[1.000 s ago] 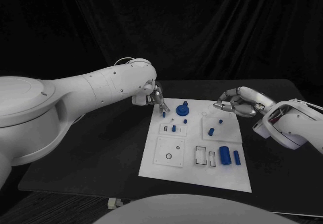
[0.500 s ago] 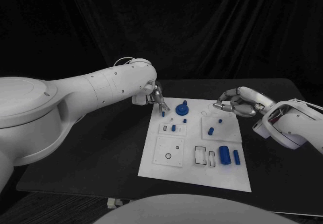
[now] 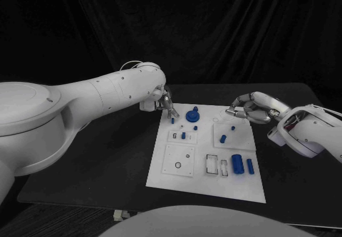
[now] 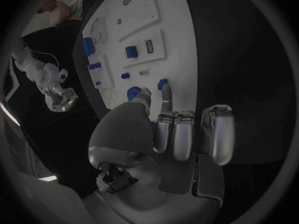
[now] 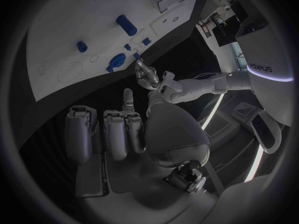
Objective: Assemble the parts on the task board
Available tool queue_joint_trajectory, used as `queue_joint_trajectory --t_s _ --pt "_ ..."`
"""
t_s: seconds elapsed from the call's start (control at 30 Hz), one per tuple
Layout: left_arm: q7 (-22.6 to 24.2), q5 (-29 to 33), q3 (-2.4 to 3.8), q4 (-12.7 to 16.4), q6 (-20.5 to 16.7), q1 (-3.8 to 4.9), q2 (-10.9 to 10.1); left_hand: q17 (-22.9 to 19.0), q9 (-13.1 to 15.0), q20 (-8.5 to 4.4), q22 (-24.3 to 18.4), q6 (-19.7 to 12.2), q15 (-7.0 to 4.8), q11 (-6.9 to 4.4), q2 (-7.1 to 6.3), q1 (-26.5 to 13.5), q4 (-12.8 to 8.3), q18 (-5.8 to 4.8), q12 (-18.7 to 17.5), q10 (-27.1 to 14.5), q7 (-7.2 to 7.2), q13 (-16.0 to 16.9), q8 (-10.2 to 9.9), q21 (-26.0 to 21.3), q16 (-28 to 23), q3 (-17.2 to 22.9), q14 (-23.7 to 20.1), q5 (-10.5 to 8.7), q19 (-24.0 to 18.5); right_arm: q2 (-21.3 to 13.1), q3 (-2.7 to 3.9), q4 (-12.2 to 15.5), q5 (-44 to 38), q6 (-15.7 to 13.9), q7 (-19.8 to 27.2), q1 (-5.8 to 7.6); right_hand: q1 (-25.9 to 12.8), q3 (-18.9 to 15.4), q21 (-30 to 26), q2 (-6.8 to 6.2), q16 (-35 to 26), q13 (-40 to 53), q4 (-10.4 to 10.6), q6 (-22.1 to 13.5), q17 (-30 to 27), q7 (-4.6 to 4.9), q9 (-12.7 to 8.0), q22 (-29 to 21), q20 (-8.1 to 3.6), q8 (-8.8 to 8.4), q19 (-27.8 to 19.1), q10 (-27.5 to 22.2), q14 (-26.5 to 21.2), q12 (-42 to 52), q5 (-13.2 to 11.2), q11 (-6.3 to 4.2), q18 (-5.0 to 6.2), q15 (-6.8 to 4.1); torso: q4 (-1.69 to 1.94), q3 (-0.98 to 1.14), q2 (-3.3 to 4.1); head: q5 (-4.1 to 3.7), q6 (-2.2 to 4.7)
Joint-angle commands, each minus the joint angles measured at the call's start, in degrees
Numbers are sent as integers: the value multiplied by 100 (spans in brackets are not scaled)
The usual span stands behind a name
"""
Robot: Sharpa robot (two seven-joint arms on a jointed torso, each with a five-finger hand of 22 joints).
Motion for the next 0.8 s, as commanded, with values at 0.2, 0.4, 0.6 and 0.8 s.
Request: queue_joint_trajectory --t_s 0.2,0.4,0.6,0.8 --pt "24 4 6 -54 37 -34 47 1510 100 21 883 -46 6 -15 33 37 -61 24 20 618 -10 1507 45 -53 15 -11 606 75 66 0 4 1 -1 39 -84 -10 -23 -33 -17 56 -16 1506 12 43 1294 -5 8 1288 27 15 279 617 537 15 -13 30 25 38 7 2 0 -15 0" --pt "37 4 6 -93 65 -79 68 1510 116 20 869 -61 6 -14 41 50 -71 30 20 618 -8 1507 42 -74 15 -6 606 98 51 -3 4 4 -1 40 -85 -10 -28 -36 -20 58 -14 1506 13 47 1299 -5 8 1287 27 16 278 617 538 15 -14 29 25 37 5 2 0 -22 0" --pt "69 4 6 -149 54 -113 105 1510 131 21 863 -95 10 -8 47 59 -79 32 20 618 -1 1507 27 -87 15 -3 606 112 41 -4 4 7 -1 39 -86 -10 -28 -36 -20 58 -14 1506 13 47 1299 -5 8 1287 27 16 278 617 538 15 -14 29 25 37 3 1 0 -33 0" --pt "119 4 6 -202 47 -134 132 1510 137 22 857 -106 12 -5 52 61 -81 35 20 618 2 1507 22 -96 15 -2 606 113 34 -5 4 6 -1 39 -92 -10 -30 -39 -21 60 -16 1506 12 49 1294 -6 8 1287 27 17 277 617 537 15 -14 29 26 37 2 3 3 -32 0"
